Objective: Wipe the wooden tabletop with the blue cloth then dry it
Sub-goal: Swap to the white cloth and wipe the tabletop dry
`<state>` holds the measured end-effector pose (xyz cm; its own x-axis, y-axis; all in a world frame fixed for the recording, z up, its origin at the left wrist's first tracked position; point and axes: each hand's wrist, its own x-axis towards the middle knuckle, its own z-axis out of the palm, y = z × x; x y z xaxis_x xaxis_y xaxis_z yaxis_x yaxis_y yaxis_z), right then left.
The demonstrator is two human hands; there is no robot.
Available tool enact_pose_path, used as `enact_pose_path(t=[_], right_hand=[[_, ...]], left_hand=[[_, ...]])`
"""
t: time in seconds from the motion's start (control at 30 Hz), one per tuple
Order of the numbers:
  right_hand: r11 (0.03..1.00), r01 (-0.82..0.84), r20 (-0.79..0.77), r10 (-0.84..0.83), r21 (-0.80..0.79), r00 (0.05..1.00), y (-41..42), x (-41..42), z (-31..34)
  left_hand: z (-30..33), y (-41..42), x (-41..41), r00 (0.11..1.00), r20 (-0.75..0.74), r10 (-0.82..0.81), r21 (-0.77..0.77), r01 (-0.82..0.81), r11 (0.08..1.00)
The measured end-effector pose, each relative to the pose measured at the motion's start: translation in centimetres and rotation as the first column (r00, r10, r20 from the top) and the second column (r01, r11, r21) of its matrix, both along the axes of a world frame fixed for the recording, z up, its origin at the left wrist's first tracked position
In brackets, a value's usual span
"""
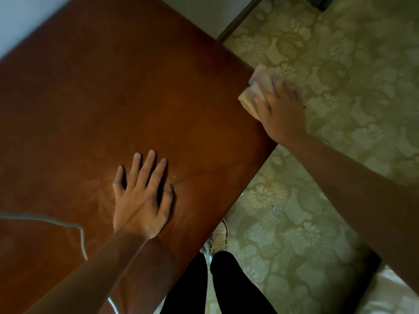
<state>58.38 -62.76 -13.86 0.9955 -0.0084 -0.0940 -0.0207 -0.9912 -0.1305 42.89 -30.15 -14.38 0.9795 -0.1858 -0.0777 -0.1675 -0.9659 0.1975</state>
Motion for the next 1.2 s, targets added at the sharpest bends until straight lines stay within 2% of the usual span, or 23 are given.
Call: enact_pose_path(t=[0.07,0.2,0.33,0.47,0.57,0.7,0.77,0.87,0.97,1.1,1.2], right_hand=[[0.999,0.036,0.045,-0.037,0.027,0.998,0.8,-1.8,0.1],[0.991,-0.124,-0.015,0.125,0.053,0.992,4.2,-7.7,-0.3],[0.977,-0.211,-0.03,0.211,0.011,0.977,2.0,-5.7,-0.5],[0.997,-0.049,0.011,0.048,0.052,0.999,0.1,-1.7,-0.6],[0.998,-0.029,0.043,0.026,0.05,0.999,2.7,-4.7,-0.6],[0.978,-0.2,-0.026,0.202,0.062,0.979,8.7,-13.0,-0.6],[0.956,-0.291,0.001,0.291,0.037,0.957,10.0,-14.9,-0.7],[0.931,-0.366,-0.024,0.366,0.001,0.93,8.4,-11.8,-0.8],[0.944,-0.29,-0.018,0.291,-0.158,0.957,7.7,-7.0,-0.9],[0.967,-0.248,0.006,0.249,-0.062,0.969,9.8,-5.4,-0.6],[0.956,-0.292,0.038,0.292,-0.013,0.956,12.8,-9.2,-0.5]], left_hand=[[0.0,0.0,0.0,1.0,-0.003,0.005,-0.004,-0.005,1.0],[0.3,-0.1,0.0,1.0,0.004,0.007,-0.009,-0.007,1.0],[0.4,-0.3,0.1,1.0,-0.015,0.019,-0.007,-0.019,1.0],[0.2,-0.2,0.0,1.0,-0.014,0.016,-0.003,-0.016,1.0],[0.2,0.0,0.0,1.0,-0.012,0.017,0.001,-0.017,1.0],[0.2,-0.1,0.0,1.0,-0.005,0.027,-0.009,-0.027,1.0],[0.1,0.0,0.0,1.0,-0.001,0.031,-0.013,-0.031,0.999],[-0.2,0.2,-0.2,0.999,0.008,0.031,-0.024,-0.031,0.999],[-0.3,0.3,-0.2,1.0,0.016,0.022,-0.043,-0.021,0.999],[0.1,0.3,-0.1,0.999,-0.025,0.02,-0.019,-0.021,1.0],[0.7,0.3,-0.2,0.999,-0.037,0.025,-0.083,-0.028,0.996]])
